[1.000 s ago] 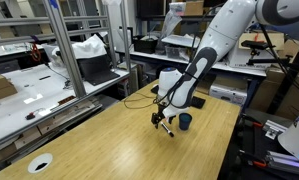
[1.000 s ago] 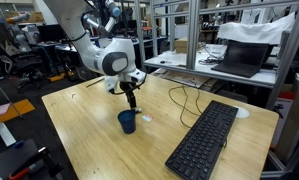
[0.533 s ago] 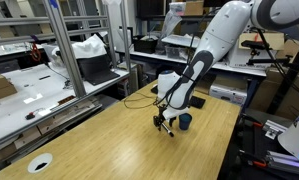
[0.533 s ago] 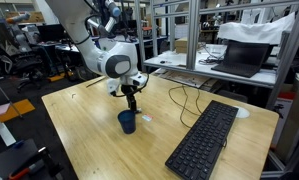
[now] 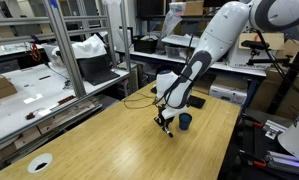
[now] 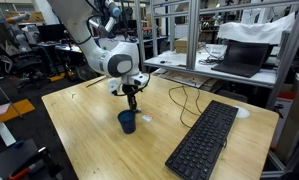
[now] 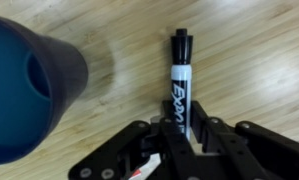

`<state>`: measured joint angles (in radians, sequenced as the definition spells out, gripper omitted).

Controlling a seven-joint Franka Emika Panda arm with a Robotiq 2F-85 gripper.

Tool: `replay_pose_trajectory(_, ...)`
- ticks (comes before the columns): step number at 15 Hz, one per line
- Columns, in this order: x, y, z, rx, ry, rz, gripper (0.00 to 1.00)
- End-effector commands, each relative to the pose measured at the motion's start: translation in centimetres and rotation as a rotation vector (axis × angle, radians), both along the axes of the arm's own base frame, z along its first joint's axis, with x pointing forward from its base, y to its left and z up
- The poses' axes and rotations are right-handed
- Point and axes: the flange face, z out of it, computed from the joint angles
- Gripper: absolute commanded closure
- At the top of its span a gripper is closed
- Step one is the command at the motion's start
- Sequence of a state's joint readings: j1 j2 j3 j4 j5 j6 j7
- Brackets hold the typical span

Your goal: Remove the marker out of the cup then move the cup to the right and then put the marker in the cup

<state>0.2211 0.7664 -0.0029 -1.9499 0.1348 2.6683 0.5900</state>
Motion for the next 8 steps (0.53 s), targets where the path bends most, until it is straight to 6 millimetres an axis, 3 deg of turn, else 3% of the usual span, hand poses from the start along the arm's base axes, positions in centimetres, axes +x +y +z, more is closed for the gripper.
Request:
replay_pose_trajectory(1, 0.5, 0.0, 0.2, -0.003, 0.016, 0.019, 1.0)
replay_pose_trajectory(2, 0.6, 0.1, 0.3, -0.004, 0.013, 0.019, 0.95)
replay_pose_trajectory(4, 0.5, 0.6, 1.4, -0.034, -0.014, 0.023, 0.95)
replay_pose_trajectory(8, 0.3, 1.9, 6.1, -0.119, -0.092, 0.03, 0.95)
